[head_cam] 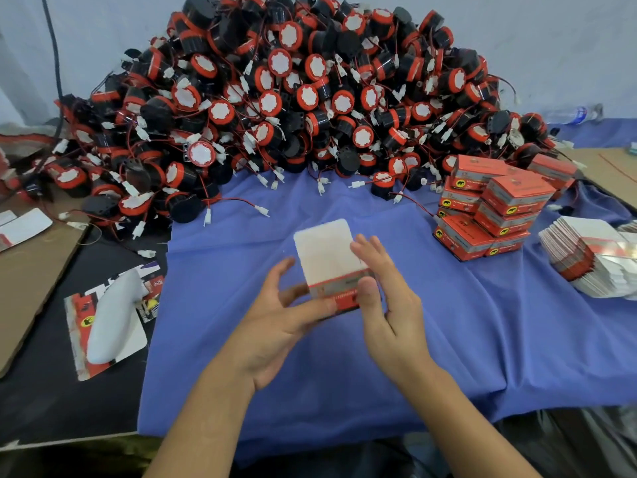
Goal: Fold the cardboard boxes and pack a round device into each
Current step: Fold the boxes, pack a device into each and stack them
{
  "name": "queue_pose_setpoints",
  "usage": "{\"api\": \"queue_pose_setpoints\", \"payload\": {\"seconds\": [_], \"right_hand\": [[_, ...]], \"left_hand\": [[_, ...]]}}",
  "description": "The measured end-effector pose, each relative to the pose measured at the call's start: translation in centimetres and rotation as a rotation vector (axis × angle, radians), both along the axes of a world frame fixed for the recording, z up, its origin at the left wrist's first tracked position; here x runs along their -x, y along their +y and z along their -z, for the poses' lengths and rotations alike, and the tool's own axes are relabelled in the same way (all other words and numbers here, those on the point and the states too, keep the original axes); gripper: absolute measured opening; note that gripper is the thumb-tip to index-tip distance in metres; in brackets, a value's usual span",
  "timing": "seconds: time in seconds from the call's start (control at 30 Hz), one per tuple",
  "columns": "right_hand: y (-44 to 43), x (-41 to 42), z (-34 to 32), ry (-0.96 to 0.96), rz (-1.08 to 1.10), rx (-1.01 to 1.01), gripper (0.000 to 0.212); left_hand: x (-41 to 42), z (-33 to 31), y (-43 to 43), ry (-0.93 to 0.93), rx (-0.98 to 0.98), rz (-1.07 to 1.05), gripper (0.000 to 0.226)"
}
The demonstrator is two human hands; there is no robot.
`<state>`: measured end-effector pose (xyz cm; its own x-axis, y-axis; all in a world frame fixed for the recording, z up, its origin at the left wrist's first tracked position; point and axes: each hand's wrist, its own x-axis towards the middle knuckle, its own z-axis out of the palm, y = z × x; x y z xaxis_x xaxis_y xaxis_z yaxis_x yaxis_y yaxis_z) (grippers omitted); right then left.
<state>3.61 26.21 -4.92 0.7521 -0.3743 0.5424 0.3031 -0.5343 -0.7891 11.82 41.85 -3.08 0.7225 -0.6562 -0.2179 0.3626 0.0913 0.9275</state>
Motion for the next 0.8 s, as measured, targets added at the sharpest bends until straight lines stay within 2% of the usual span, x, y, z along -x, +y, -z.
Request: {"api": "queue_pose_setpoints", "payload": {"seconds": [0.03,0.07,0.13,0.23,0.3,0.37,0.47,0.6,0.7,0.8], "right_hand": [[-0.2,-0.2,0.1,0.049,-0.004,-0.037,0.047],[-0.3,-0.5,0.3,0.089,-0.011,-0.098,0.054],[-0.5,-0.7,0.9,0.132,-0.03,-0.225,0.067],[-0.9,-0.5,2.9,0.183,-0.044,-0.238,0.075],[-1.1,-0.4,3.8,0.22,-0.039,-0.252,0.078],[-1.1,-0.5,3.7,0.218,-0.035,-0.283,0.074],[-1.0,-0.4,3.3,0.177,-0.068,-0.359,0.052],[-1.5,-0.5,2.9,0.176,-0.017,-0.553,0.046],[-2.8,-1.0,2.3,0.221,0.02,-0.844,0.032],[-4.6,-2.7,1.3,0.265,0.021,-0.96,0.036]], "left_hand": [[-0.3,0.1,0.0,-0.094,-0.034,-0.031,0.095],[-0.6,0.3,-0.1,-0.192,-0.072,-0.039,0.093],[-1.1,0.8,-0.2,-0.374,-0.14,-0.001,0.076],[-1.2,2.3,-0.4,-0.617,-0.363,0.074,0.068],[-1.0,3.4,-0.4,-0.701,-0.463,0.075,0.068],[-0.9,4.0,-0.3,-0.694,-0.415,0.039,0.073],[-0.8,4.4,-0.2,-0.685,-0.371,0.044,0.085],[-0.8,4.5,0.1,-0.64,-0.31,-0.009,0.086],[-1.2,3.9,-0.1,-0.425,-0.174,-0.191,0.063],[-3.1,2.2,-1.5,-0.276,-0.009,-0.343,0.035]]}}
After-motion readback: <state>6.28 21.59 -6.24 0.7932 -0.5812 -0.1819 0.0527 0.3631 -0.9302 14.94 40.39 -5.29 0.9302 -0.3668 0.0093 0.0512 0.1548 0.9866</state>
